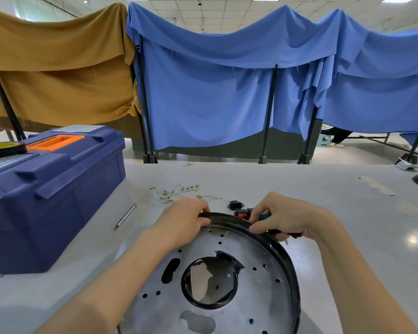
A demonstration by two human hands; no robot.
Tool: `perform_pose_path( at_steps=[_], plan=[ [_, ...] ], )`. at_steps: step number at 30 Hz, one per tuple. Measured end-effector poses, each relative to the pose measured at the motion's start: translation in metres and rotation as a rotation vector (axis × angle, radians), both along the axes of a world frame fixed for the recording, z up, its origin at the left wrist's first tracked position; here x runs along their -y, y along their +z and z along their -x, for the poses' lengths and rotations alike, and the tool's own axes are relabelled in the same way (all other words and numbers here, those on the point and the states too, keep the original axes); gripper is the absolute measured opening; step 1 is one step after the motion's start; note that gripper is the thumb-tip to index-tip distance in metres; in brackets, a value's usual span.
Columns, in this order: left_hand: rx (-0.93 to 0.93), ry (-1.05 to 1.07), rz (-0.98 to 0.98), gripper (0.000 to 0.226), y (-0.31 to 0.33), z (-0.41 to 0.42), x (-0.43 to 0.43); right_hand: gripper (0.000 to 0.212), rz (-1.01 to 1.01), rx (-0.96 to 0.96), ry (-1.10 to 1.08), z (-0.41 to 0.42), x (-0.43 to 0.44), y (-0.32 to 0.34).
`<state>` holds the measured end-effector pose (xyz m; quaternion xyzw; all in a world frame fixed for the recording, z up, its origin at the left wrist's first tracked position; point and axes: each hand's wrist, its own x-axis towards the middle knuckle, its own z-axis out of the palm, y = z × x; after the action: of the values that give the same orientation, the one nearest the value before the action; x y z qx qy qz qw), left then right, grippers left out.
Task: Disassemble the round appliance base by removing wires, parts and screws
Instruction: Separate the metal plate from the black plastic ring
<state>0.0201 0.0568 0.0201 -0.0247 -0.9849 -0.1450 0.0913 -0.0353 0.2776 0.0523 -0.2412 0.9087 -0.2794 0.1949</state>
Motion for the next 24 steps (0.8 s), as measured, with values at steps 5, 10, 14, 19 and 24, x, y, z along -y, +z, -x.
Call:
perform_pose_path(
  at_steps=[5, 10, 14, 19, 24],
  plan=[
    [-0.01, 0.022, -0.096, 0.03, 0.012, -0.001, 0.01, 0.014, 0.11, 0.035, -0.038, 0.01, -0.014, -0.006],
    [-0.144, 0.025, -0.123, 0.036, 0.027, -0.005, 0.012, 0.019, 0.26, -0.017, -0.097, 0.018, -0.025, -0.014],
    [-0.28, 0.011, -0.124, 0.039, 0.042, -0.009, 0.011, 0.018, 0.386, -0.076, -0.201, 0.024, -0.028, -0.018],
    [-0.401, -0.092, -0.324, 0.053, 0.053, -0.021, -0.004, 0.019, 0.561, -0.149, -0.4, 0.031, -0.019, -0.023],
    [-0.205, -0.318, -0.215, 0.065, 0.029, -0.037, -0.035, 0.015, 0.66, -0.169, -0.568, 0.032, -0.002, -0.028]
  ],
)
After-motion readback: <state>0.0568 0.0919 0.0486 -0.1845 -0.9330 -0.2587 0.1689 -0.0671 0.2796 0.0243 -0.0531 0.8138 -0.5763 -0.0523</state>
